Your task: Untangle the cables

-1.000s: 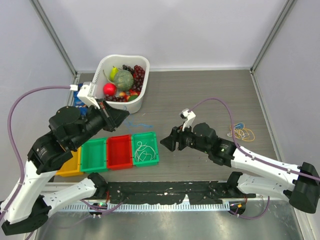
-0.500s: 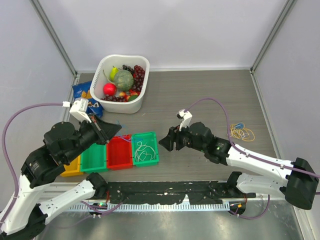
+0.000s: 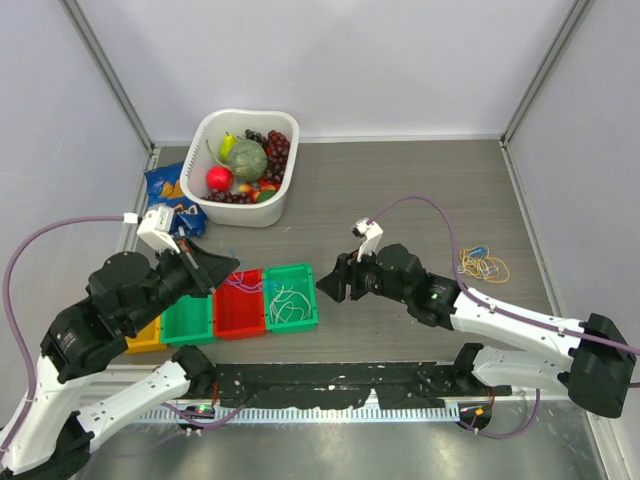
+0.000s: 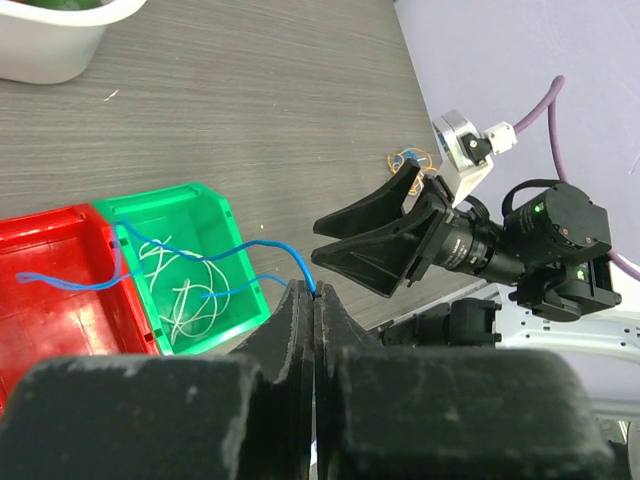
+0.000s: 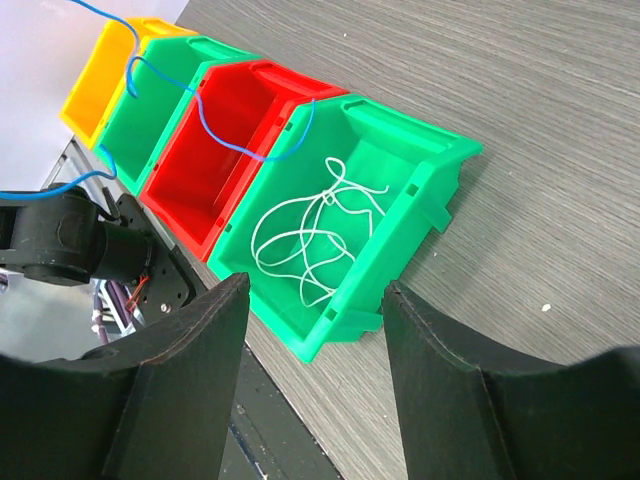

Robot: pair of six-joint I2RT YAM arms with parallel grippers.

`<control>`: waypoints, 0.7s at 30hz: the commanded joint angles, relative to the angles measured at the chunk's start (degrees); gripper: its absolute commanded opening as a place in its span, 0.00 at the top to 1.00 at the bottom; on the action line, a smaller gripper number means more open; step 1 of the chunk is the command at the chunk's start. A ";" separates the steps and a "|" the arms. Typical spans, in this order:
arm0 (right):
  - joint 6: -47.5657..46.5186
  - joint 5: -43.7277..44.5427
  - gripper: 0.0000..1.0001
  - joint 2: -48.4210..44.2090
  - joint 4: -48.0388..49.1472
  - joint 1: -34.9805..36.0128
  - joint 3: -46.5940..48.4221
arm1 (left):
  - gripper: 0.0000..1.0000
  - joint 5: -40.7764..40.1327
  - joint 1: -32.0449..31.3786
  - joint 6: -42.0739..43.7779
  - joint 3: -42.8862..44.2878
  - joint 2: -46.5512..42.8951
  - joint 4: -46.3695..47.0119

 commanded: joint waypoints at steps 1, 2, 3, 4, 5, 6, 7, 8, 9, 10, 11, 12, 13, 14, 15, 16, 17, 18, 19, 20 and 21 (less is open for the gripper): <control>0.32 -0.92 0.39 1.45 3.66 -0.27 1.70 | 1.00 0.18 0.13 1.65 3.34 -0.20 -0.70; 0.41 -1.01 0.39 1.54 3.83 -0.27 1.70 | 1.00 -0.26 0.13 2.09 3.96 -0.20 -1.14; 0.32 -1.10 0.39 1.54 3.83 -0.27 1.79 | 1.00 -1.05 0.13 2.53 5.01 -0.20 -2.10; 0.41 -1.10 0.39 1.63 3.83 -0.27 1.79 | 1.00 -2.10 0.13 2.80 6.06 -0.11 -3.42; 0.50 -1.01 0.39 1.54 3.83 -0.27 1.70 | 1.00 -3.15 0.13 3.06 6.85 0.06 -4.47; 0.41 -0.93 0.40 1.37 3.83 -0.27 1.62 | 1.00 -3.86 0.04 3.15 7.38 -0.03 -5.36; 0.41 -0.84 0.39 1.45 3.83 -0.27 1.53 | 1.00 -4.13 0.13 3.15 7.65 -0.11 -5.97; 0.41 -0.75 0.39 1.37 3.83 -0.36 1.44 | 1.00 -3.96 0.13 3.15 7.57 -0.20 -6.07; 0.32 -0.75 0.40 1.37 3.83 -0.36 1.35 | 1.00 -3.52 0.13 2.89 7.30 -0.55 -6.07; 0.41 -0.75 0.39 1.37 3.83 -0.36 1.44 | 1.00 -3.08 0.13 2.71 7.04 -0.64 -6.15; 0.32 -0.75 0.40 1.54 4.01 -0.27 1.27 | 1.00 -2.90 0.13 2.45 6.78 -0.73 -6.42; 0.41 -0.84 0.40 1.63 4.09 -0.44 1.26 | 1.00 -2.90 0.21 2.10 6.60 -0.73 -6.68; 0.41 -0.92 0.40 1.89 4.27 -0.45 1.44 | 1.00 -2.90 0.13 1.75 6.51 -0.90 -6.94; 0.32 -1.10 0.40 2.16 4.27 -0.36 1.53 | 1.00 -2.81 0.13 1.31 6.42 -1.08 -7.21; 0.32 -1.36 0.40 2.33 4.36 -0.44 1.53 | 1.00 -2.73 0.13 0.78 6.25 -1.17 -7.30; 0.32 -1.45 0.40 2.42 4.45 -0.36 1.44 | 1.00 -2.46 0.13 0.26 5.81 -1.34 -7.38; 0.32 -1.54 0.40 2.42 4.53 -0.36 1.53 | 1.00 -2.11 0.13 -0.18 5.29 -1.69 -7.47; 0.32 -1.54 0.40 2.51 4.54 -0.44 1.53 | 1.00 -1.85 0.13 -0.62 4.76 -1.78 -7.47; 0.32 -1.54 0.40 2.51 4.62 -0.27 1.35 | 1.00 -1.85 0.13 -0.98 4.23 -2.05 -7.91; 0.41 -1.54 0.40 2.51 4.71 -0.44 1.44 | 1.00 -2.02 0.13 -1.41 3.79 -2.22 -8.26; 0.50 -1.63 0.40 2.42 4.71 -0.53 1.35 | 1.00 -2.20 0.13 -1.85 3.18 -2.31 -8.70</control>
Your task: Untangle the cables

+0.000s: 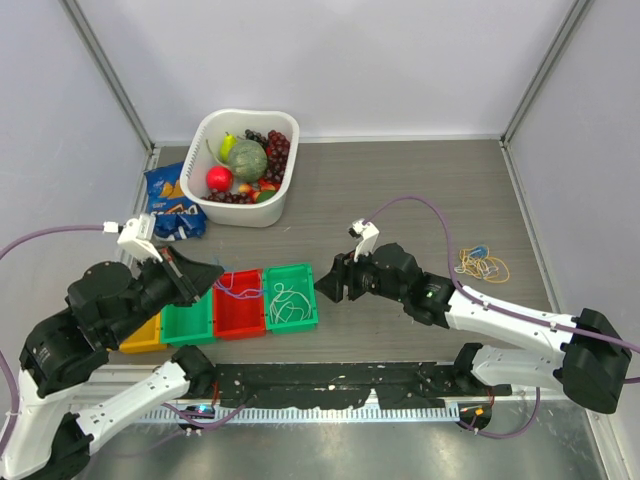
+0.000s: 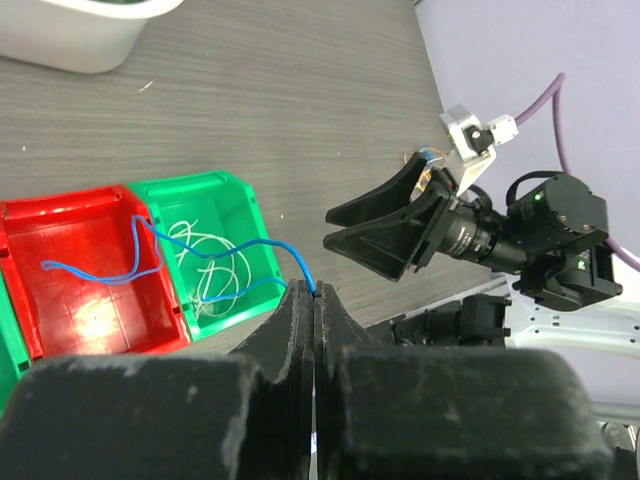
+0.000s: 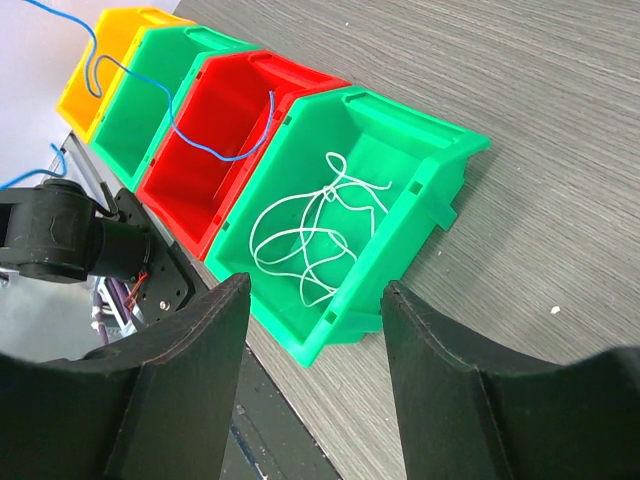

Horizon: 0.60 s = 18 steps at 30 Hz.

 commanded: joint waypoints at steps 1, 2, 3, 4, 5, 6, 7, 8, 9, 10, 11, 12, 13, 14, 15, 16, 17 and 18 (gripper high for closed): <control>0.15 -0.34 0.40 0.00 3.40 -0.32 1.26 | 1.00 -0.08 0.13 -2.19 -2.57 -1.00 -1.71; 0.15 -0.51 0.40 -0.09 3.40 -0.32 1.26 | 1.00 -0.08 0.13 -2.45 -3.02 -1.17 -1.89; 0.15 -0.51 0.40 -0.18 3.23 -0.40 1.26 | 1.00 -0.16 0.21 -2.80 -3.72 -1.18 -2.15; 0.15 -0.51 0.40 -0.27 3.22 -0.32 1.26 | 1.00 -0.17 0.13 -2.98 -4.33 -1.18 -2.24; 0.32 -0.60 0.40 -0.44 3.14 -0.32 1.18 | 1.00 -0.17 0.13 -3.24 -4.95 -1.18 -2.24; 0.15 -0.51 0.40 -0.44 3.14 -0.40 1.09 | 1.00 -0.25 0.13 -3.50 -5.65 -1.00 -2.06; 0.24 -0.51 0.40 -0.62 3.05 -0.32 1.09 | 1.00 -0.51 0.13 -3.59 -6.53 -0.83 -1.98; 0.24 -0.51 0.40 -0.53 3.05 -0.32 1.09 | 1.00 -0.69 0.13 -3.68 -7.76 -0.56 -1.63; 0.24 -0.43 0.40 -0.53 3.14 -0.32 1.09 | 1.00 -1.39 0.04 -3.86 -9.25 -0.13 -1.36; 0.32 -0.51 0.40 -0.44 3.22 -0.32 1.00 | 1.00 -2.53 0.13 -4.64 -10.48 0.23 -1.27; 0.15 -0.51 0.40 -0.36 3.22 -0.32 1.09 | 1.00 -3.67 0.13 -5.43 -11.88 0.75 -1.45; 0.32 -0.60 0.40 -0.36 3.22 -0.32 1.17 | 1.00 -5.33 0.13 -6.40 -13.03 1.28 -1.45; 0.24 -0.60 0.40 -0.36 3.22 -0.32 1.09 | 1.00 -7.09 0.21 -7.80 -14.61 1.72 -1.27; 0.24 -0.60 0.40 -0.27 3.31 -0.32 0.91 | 1.00 -9.37 0.13 -9.38 -16.28 1.98 -0.84; 0.15 -0.51 0.40 -0.44 3.40 -0.40 0.82 | 1.00 -11.22 0.21 -10.79 -17.60 2.25 -0.14; 0.32 -0.43 0.40 -0.36 3.31 -0.40 0.82 | 1.00 -12.72 0.13 -11.67 -19.35 2.69 0.65; 0.41 -0.51 0.40 -0.27 3.23 -0.40 0.82 | 1.00 -14.39 0.13 -12.64 -20.41 3.13 0.84; 0.32 -0.60 0.40 -0.44 2.96 -0.40 0.82 | 1.00 -15.97 0.13 -13.78 -20.95 3.48 0.92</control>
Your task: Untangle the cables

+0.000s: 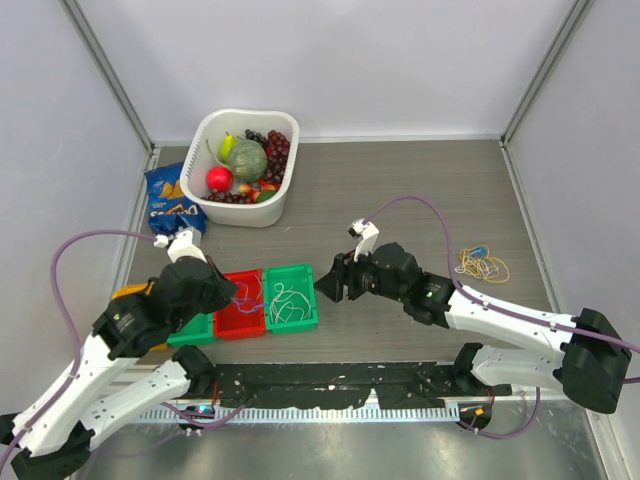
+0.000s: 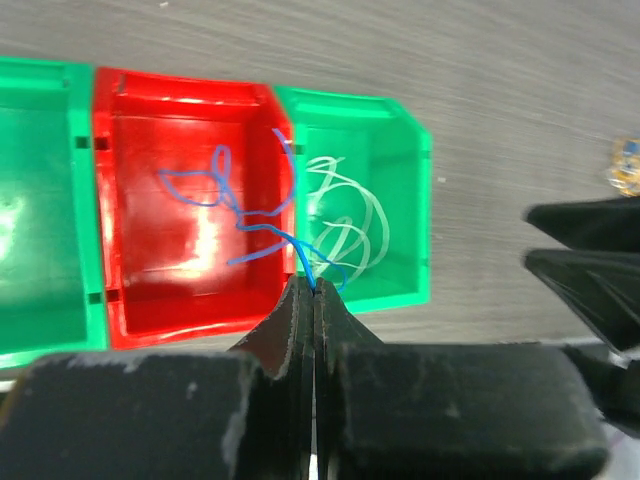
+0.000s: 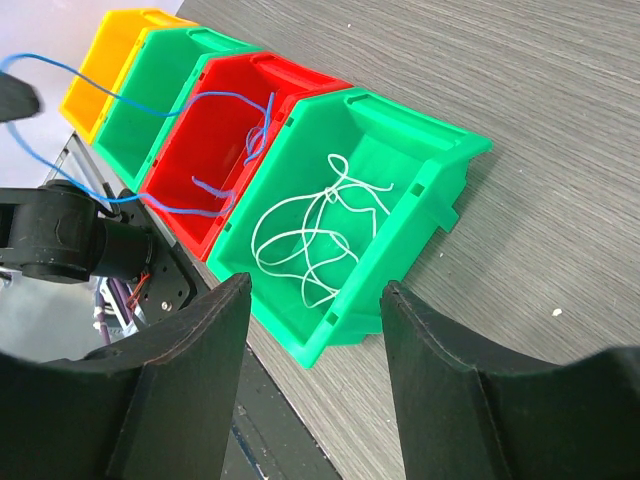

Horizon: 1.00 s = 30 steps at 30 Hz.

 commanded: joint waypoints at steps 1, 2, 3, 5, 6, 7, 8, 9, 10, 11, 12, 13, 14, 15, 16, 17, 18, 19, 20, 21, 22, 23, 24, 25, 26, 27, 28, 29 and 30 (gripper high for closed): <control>0.28 -0.30 0.40 -0.66 2.48 -0.29 0.74 | 1.00 -9.97 0.04 -6.18 -3.20 1.73 2.63; 0.28 -0.38 0.40 -0.92 2.39 -0.29 0.65 | 1.00 -11.89 0.13 -6.62 -3.73 2.26 2.46; 0.28 -0.12 0.41 -1.01 2.39 -0.21 0.47 | 1.00 -13.92 0.21 -7.84 -3.91 2.61 1.50; 0.37 -0.03 0.40 -1.28 2.39 -0.29 0.21 | 1.00 -17.35 0.13 -11.09 -4.61 3.23 -1.22; 0.37 0.05 0.41 -1.28 2.39 -0.38 0.21 | 1.00 -18.23 0.21 -13.02 -5.14 3.40 -2.19; 0.46 0.06 0.40 -1.28 2.39 -0.38 0.12 | 1.00 -18.68 0.13 -14.17 -5.84 3.58 -2.64; 0.46 0.23 0.40 -1.28 2.48 -0.38 0.03 | 1.00 -18.86 0.13 -15.23 -6.80 3.76 -3.08; 0.46 0.23 0.40 -1.28 2.48 -0.38 0.03 | 1.00 -18.68 0.21 -16.11 -7.59 4.02 -3.26; 0.46 0.23 0.40 -1.28 2.65 -0.47 0.03 | 1.00 -18.25 0.13 -16.64 -8.38 4.28 -3.08; 0.46 0.23 0.40 -1.10 2.66 -0.47 -0.14 | 1.00 -17.72 0.04 -16.91 -9.26 4.55 -2.82; 0.46 0.06 0.41 -1.02 2.83 -0.38 -0.06 | 1.00 -17.28 0.13 -17.26 -10.05 4.81 -2.30; 0.37 -0.12 0.40 -0.84 2.92 -0.47 0.03 | 1.00 -16.49 0.21 -17.43 -10.85 5.07 -1.86; 0.37 -0.21 0.40 -0.66 3.01 -0.56 0.03 | 1.00 -16.05 0.13 -17.78 -11.38 5.34 -1.59; 0.46 -0.21 0.41 -0.66 2.92 -0.64 0.12 | 1.00 -15.61 0.21 -18.66 -11.90 5.77 -1.76; 0.37 -0.30 0.41 -0.58 2.83 -0.56 0.03 | 1.00 -15.26 0.13 -19.62 -12.69 5.95 -1.76; 0.46 -0.38 0.41 -0.57 2.92 -0.64 0.12 | 1.00 -14.56 0.04 -19.63 -13.48 6.22 -0.98; 0.46 -0.30 0.41 -0.57 2.92 -0.65 0.12 | 1.00 -13.68 0.13 -19.29 -14.19 6.39 0.33; 0.54 -0.30 0.41 -0.57 2.92 -0.73 0.03 | 1.00 -13.06 0.13 -19.46 -14.89 6.92 1.48; 0.63 -0.30 0.41 -0.57 3.09 -0.65 0.03 | 1.00 -12.45 0.13 -19.28 -15.33 7.70 2.27; 0.72 -0.30 0.41 -0.49 3.27 -0.65 -0.05 | 1.00 -11.92 0.21 -19.19 -15.77 8.49 3.41; 0.81 -0.47 0.41 -0.40 3.27 -0.56 -0.06 | 1.00 -11.74 0.13 -18.93 -16.12 9.63 4.38; 0.89 -0.47 0.41 -0.31 3.36 -0.64 -0.06 | 1.00 -11.56 0.13 -18.50 -16.21 10.86 5.26; 0.90 -0.47 0.41 -0.22 3.45 -0.65 -0.23 | 0.97 -11.65 0.04 -17.62 -16.30 12.01 6.14; 0.98 -0.56 0.40 -0.22 3.45 -0.65 -0.32 | 0.88 -11.65 0.13 -16.83 -16.04 13.15 6.23; 1.07 -0.56 0.41 -0.14 3.36 -0.56 -0.23 | 0.75 -12.17 0.13 -16.56 -15.43 14.21 5.54; 1.07 -0.65 0.41 -0.31 3.10 -0.56 -0.32 | 0.56 -12.79 0.21 -16.56 -14.81 15.00 4.75; 1.07 -0.65 0.41 -0.66 2.92 -0.64 -0.23 | 0.42 -13.23 0.21 -16.38 -14.46 15.53 4.22; 0.98 -0.47 0.41 -0.84 2.75 -0.65 -0.32 | 0.29 -13.49 0.13 -15.86 -14.20 15.53 4.21; 1.07 -0.30 0.41 -1.36 2.66 -0.65 -0.49 | 0.24 -13.67 0.21 -15.25 -14.11 15.27 4.47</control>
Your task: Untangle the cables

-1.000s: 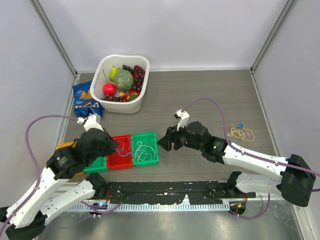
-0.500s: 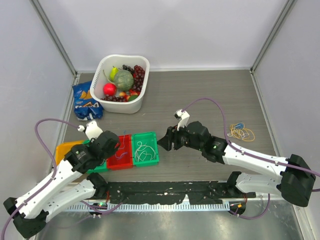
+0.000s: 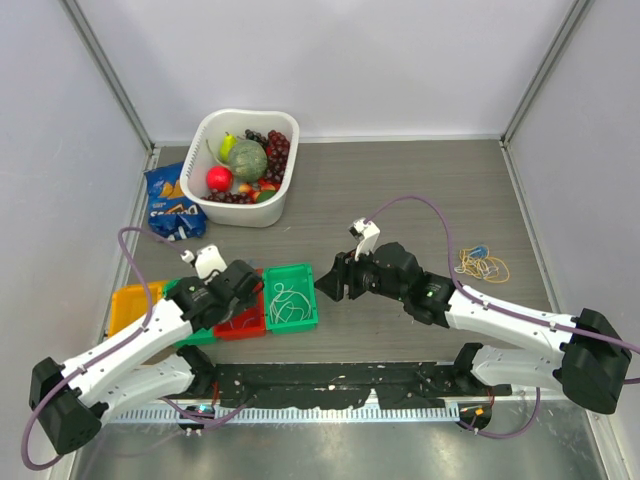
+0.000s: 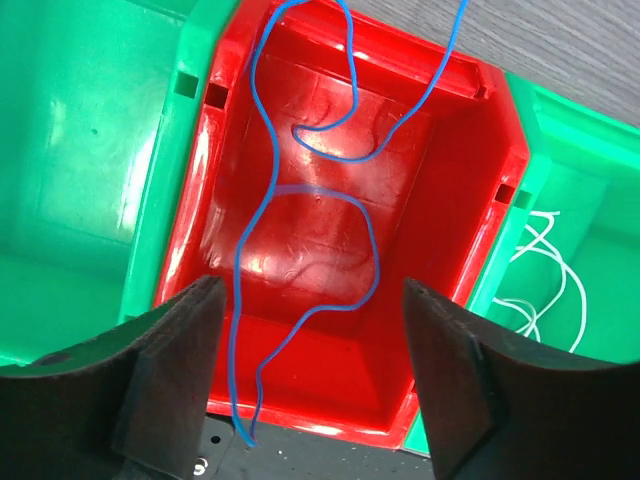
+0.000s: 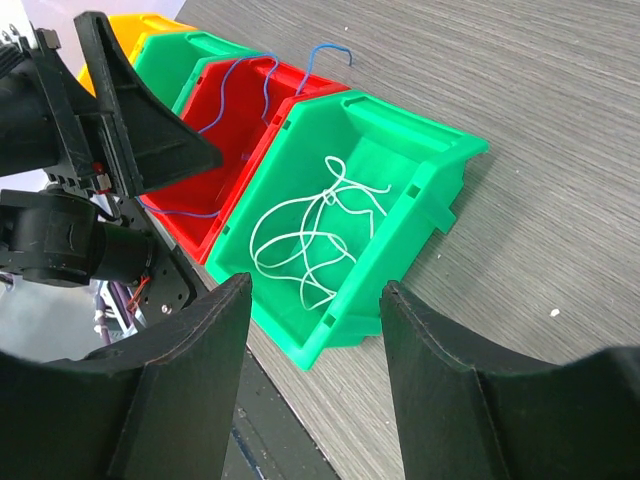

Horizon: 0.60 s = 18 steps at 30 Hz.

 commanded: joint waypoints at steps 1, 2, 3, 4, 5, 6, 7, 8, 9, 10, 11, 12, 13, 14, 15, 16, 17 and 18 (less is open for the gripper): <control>0.50 0.05 0.41 -1.54 2.17 -0.12 -0.43 | 0.20 -2.63 0.13 2.00 2.13 -0.44 2.24; 0.50 0.23 0.41 -1.80 2.17 -0.12 -0.43 | 0.19 -2.72 0.21 3.40 2.13 -0.97 3.73; 0.42 0.32 0.41 -1.81 2.09 -0.29 -0.43 | 0.20 -2.81 0.13 5.24 2.22 -1.67 5.22; 0.33 0.23 0.41 -1.72 2.00 -0.30 -0.34 | 0.24 -2.90 0.21 7.26 2.31 -2.20 7.33; 0.33 0.14 0.41 -1.63 2.00 -0.30 -0.25 | 0.29 -2.99 0.48 8.94 2.48 -2.38 9.18; 0.33 0.06 0.41 -1.46 2.00 -0.21 -0.17 | 0.33 -2.99 1.17 10.35 2.92 -2.29 10.67; 0.24 -0.12 0.41 -1.45 1.91 -0.30 -0.08 | 0.39 -2.81 2.14 11.14 3.62 -1.86 11.47; 0.33 -0.21 0.41 -1.37 1.91 -0.30 0.01 | 0.41 -2.20 3.98 11.94 4.50 -0.81 11.83; 0.24 -0.21 0.41 -1.45 1.74 -0.38 0.10 | 0.40 -1.41 5.04 12.99 5.20 0.07 12.53; 0.24 -0.21 0.41 -1.71 1.65 -0.38 0.01 | 0.35 -0.53 6.18 14.13 5.91 1.47 13.06; 0.50 -0.21 0.41 -1.98 1.47 -0.38 -0.08 | 0.30 0.69 7.93 15.53 6.61 2.88 13.93; 0.50 -0.03 0.41 -2.33 1.47 -0.30 -0.34 | 0.26 1.40 8.91 17.20 6.97 4.20 15.42; 0.68 0.05 0.41 -2.94 1.56 -0.38 -0.78 | 0.25 1.58 9.70 18.43 7.06 5.78 16.74; 0.68 0.32 0.41 -3.12 1.56 -0.38 -0.95 | 0.26 1.50 10.40 19.49 7.14 7.19 18.32; 0.76 0.41 0.41 -3.47 1.56 -0.30 -1.22 | 0.30 1.84 11.28 20.55 7.23 9.03 19.99; 0.68 0.49 0.41 -3.48 1.56 -0.38 -1.31 | 0.35 2.11 11.90 22.04 7.41 11.05 21.57; 0.85 0.49 0.41 -3.48 1.73 -0.38 -1.48 | 0.40 2.02 12.51 23.01 7.67 12.72 23.15; 1.03 0.41 0.41 -3.48 1.82 -0.30 -1.48 | 0.44 1.67 12.95 23.63 8.11 15.35 24.21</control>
